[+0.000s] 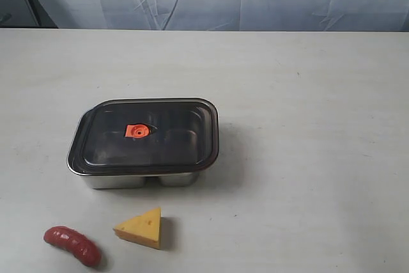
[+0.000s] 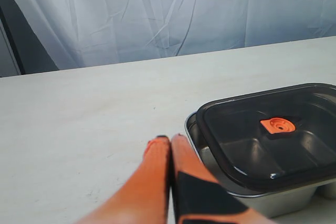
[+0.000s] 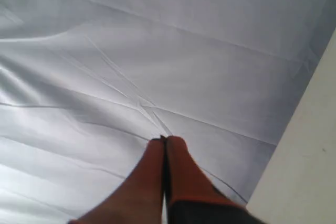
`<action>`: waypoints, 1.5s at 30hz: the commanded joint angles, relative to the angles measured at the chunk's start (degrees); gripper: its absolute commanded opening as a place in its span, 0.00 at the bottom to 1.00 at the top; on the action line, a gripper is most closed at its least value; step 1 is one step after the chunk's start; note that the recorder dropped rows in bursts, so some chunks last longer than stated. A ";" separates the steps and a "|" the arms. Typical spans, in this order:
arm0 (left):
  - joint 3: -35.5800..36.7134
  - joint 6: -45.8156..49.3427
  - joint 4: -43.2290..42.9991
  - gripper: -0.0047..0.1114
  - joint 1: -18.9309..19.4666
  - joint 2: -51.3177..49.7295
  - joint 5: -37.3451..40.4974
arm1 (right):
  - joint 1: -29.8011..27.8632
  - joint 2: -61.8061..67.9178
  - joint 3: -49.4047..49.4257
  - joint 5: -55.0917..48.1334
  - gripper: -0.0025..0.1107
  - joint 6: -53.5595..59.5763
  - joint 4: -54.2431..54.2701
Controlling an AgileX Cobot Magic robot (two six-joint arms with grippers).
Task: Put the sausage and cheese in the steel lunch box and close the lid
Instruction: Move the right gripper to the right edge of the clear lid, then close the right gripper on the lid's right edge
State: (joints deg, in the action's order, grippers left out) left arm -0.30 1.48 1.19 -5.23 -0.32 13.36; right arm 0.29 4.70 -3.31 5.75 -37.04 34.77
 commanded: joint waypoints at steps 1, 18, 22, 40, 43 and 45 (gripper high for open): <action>0.30 -0.02 -0.02 0.04 0.00 0.32 -0.47 | -0.21 7.30 -7.40 -7.51 0.01 0.38 -7.43; 0.30 -0.02 -0.02 0.04 0.00 0.32 -0.47 | -0.21 74.22 -46.36 -33.94 0.02 55.36 11.27; 0.30 -0.02 -0.02 0.04 0.00 0.32 -0.47 | -0.21 87.98 -50.96 -44.85 0.02 76.28 32.26; 0.30 -0.02 -0.02 0.04 0.00 0.32 -0.47 | 10.30 119.49 -57.66 -62.98 0.46 99.39 55.15; 0.30 -0.02 -0.02 0.04 0.00 0.32 -0.47 | 10.48 119.49 -57.66 -66.72 0.46 99.63 55.90; 0.30 -0.02 -0.02 0.04 0.00 0.32 -0.47 | 10.48 119.49 -57.66 -67.97 0.46 99.63 55.77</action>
State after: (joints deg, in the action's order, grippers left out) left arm -0.30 1.48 1.19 -5.23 -0.32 13.26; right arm 10.54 124.31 -60.77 -60.06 61.72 90.16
